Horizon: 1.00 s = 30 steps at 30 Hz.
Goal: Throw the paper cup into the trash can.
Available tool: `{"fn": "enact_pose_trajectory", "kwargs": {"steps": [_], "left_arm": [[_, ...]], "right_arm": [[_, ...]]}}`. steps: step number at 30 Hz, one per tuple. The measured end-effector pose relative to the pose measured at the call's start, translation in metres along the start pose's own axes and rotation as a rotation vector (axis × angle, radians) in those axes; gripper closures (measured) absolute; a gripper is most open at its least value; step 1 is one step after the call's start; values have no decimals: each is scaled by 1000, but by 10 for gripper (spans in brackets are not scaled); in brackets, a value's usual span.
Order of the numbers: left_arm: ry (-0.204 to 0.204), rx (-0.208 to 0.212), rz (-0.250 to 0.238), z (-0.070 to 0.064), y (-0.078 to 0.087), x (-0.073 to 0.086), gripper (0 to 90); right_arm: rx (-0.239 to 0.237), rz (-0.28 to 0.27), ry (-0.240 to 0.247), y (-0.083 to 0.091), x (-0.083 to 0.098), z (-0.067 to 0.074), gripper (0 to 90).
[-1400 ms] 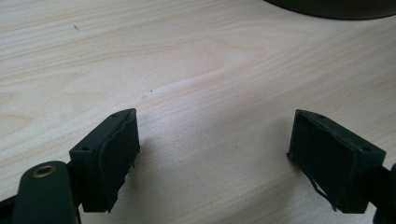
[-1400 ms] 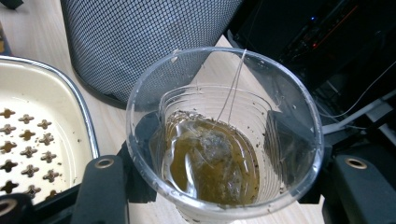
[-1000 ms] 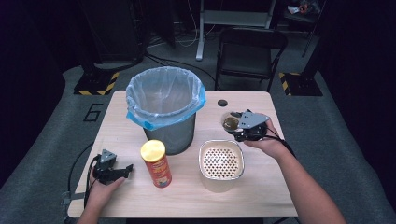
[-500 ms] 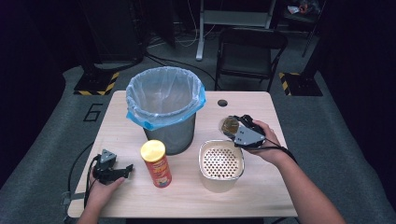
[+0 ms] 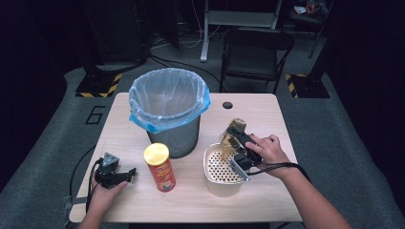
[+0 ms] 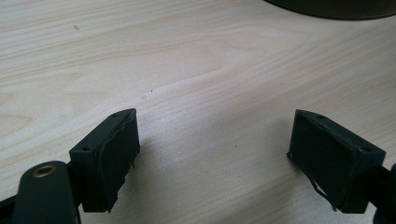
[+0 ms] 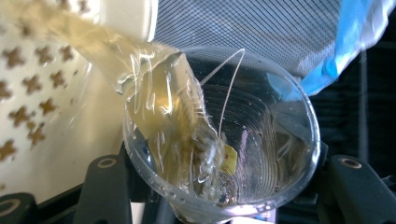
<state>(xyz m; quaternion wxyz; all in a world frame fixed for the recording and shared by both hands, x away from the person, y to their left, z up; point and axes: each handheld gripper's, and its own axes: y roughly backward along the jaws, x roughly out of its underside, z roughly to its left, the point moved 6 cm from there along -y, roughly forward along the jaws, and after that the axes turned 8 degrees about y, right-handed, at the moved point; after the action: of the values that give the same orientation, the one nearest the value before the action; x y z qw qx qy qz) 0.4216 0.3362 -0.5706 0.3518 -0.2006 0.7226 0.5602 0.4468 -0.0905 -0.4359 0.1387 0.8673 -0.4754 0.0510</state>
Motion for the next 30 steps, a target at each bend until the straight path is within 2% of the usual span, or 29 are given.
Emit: {"fn": "enact_pose_trajectory", "kwargs": {"steps": [1,2,5,12,16,20,22,25,30], "left_arm": [[0,0,0,0,0,0,157],[0,0,0,0,0,0,158],[3,2,-2,0,0,0,157],[0,1,0,0,0,0,158],[3,2,-2,0,0,0,157],[0,0,0,0,0,0,157],[0,0,0,0,0,0,158],[2,2,-2,0,0,0,157],[3,1,-2,0,0,0,157]], "right_arm": [[15,16,19,1,-1,3,404],[27,15,71,2,-3,2,405],[58,33,157,4,-7,3,408],[80,36,243,6,-10,7,408],[100,33,262,8,-12,2,408],[95,33,241,7,-11,1,408],[92,26,276,6,-12,0,408],[105,30,250,8,-12,1,408],[108,26,258,7,-13,1,408]]}}
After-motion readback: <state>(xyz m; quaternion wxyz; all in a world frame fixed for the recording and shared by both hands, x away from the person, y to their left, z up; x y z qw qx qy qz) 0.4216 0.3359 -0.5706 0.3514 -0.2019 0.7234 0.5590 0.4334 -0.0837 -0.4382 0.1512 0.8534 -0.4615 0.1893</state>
